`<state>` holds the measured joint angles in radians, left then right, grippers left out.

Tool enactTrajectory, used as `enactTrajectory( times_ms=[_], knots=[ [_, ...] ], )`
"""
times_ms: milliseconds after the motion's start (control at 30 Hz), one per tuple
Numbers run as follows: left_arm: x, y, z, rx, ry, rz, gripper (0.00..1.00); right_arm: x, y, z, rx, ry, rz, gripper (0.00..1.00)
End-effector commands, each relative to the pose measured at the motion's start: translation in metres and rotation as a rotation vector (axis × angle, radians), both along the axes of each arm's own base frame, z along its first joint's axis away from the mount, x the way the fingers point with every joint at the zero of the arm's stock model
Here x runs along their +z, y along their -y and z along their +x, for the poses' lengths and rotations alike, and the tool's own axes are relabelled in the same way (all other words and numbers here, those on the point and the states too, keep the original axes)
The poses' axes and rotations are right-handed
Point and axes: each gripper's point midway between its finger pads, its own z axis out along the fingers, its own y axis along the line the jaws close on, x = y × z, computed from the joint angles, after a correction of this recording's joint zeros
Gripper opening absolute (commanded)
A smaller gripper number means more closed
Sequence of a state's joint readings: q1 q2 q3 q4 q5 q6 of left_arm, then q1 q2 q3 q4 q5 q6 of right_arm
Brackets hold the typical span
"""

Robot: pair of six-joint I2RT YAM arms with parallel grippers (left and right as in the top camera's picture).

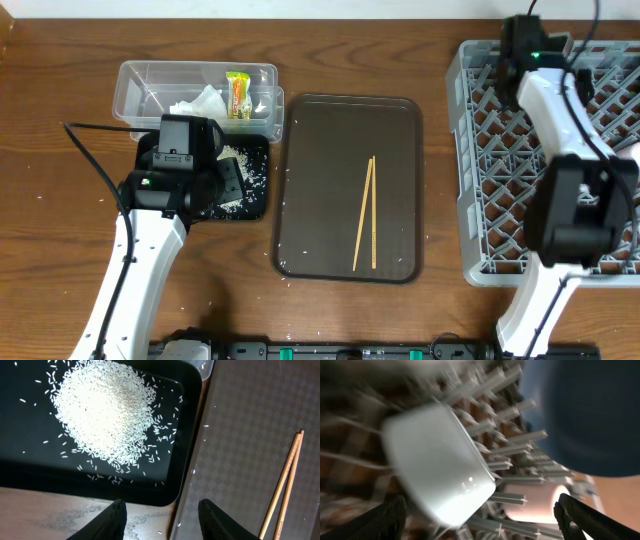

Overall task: Sort waste into correct bins and load items into the dishwasher rack
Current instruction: 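Carry the light-blue bowl with the right gripper into the rack, then grasp one wooden chopstick on the brown tray with the right gripper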

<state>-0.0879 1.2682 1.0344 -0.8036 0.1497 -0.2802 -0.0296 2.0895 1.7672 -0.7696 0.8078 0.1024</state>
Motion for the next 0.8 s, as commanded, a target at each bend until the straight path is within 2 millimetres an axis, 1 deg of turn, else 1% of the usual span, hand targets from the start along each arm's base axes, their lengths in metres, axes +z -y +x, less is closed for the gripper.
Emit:
enactTrajectory(
  times_ms=[0,100,133,200,233,300,333,367,400,467,533,633,767],
  knots=[
    [0.0,-0.003,0.002,0.002,0.001,0.014,0.5,0.067,-0.062,0.01,0.196,0.209,0.26,0.93],
    [0.0,-0.003,0.003,0.003,0.005,0.014,0.5,0.084,-0.129,0.01,0.426,0.236,0.518,0.96],
    [0.0,-0.003,0.003,0.003,0.007,0.013,0.5,0.086,-0.152,0.007,0.495,0.233,0.606,0.96],
    [0.001,-0.003,0.003,0.003,0.009,0.013,0.5,0.086,-0.198,-0.001,0.622,0.199,0.773,0.96],
    [0.001,-0.003,0.003,0.002,0.009,0.013,0.5,0.083,-0.216,-0.006,0.663,0.173,0.834,0.96],
    [0.001,-0.003,0.004,0.002,0.011,0.013,0.5,0.069,-0.25,-0.022,0.718,0.084,0.932,0.96],
    [0.001,-0.003,0.004,0.003,0.012,0.013,0.5,0.061,-0.26,-0.029,0.718,0.041,0.951,0.95],
    [0.001,-0.003,0.004,0.002,0.012,0.013,0.5,0.047,-0.273,-0.04,0.712,-0.028,0.965,0.93],
    [0.001,-0.003,0.004,0.003,0.012,0.013,0.5,0.038,-0.281,-0.047,0.713,-0.067,0.97,0.91],
    [0.001,-0.003,0.004,0.002,0.012,0.013,0.5,0.013,-0.302,-0.067,0.72,-0.177,0.981,0.85],
    [0.001,-0.003,0.005,0.002,0.016,0.013,0.5,-0.014,-0.318,-0.086,0.679,-0.265,0.986,0.82],
    [0.002,-0.002,0.006,0.002,0.021,0.012,0.5,-0.056,-0.328,-0.115,0.558,-0.36,0.954,0.81],
    [0.002,-0.002,0.006,0.002,0.023,0.012,0.5,-0.097,-0.33,-0.149,0.461,-0.428,0.905,0.79]
  ],
)
